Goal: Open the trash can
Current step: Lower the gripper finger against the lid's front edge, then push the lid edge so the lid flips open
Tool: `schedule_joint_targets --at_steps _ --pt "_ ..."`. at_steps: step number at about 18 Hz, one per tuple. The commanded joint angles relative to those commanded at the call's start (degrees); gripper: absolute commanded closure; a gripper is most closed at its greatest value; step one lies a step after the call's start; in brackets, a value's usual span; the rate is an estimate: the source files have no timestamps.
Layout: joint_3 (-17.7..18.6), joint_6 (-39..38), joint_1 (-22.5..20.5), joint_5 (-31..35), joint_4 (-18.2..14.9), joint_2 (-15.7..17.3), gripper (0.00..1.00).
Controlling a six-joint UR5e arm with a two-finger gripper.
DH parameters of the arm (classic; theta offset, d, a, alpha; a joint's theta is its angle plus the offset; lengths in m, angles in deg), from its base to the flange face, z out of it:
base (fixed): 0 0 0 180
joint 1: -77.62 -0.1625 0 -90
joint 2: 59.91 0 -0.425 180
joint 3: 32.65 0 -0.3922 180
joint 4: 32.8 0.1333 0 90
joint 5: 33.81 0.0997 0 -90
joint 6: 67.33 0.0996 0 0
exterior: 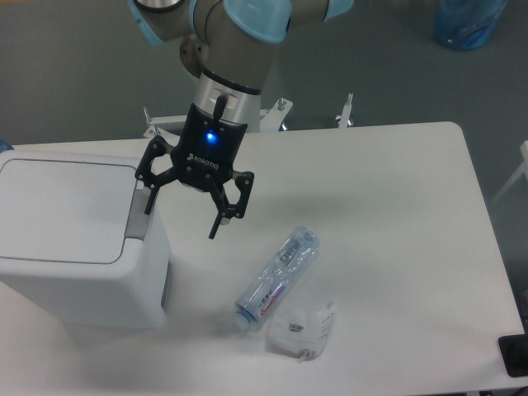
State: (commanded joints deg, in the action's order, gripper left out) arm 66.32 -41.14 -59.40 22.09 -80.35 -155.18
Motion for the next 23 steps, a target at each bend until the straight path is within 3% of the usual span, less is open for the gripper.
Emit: schedule_joint_targets --at_steps 23 --pt "-0.1 0.1 0.1 0.1 0.0 -0.7 0.0"
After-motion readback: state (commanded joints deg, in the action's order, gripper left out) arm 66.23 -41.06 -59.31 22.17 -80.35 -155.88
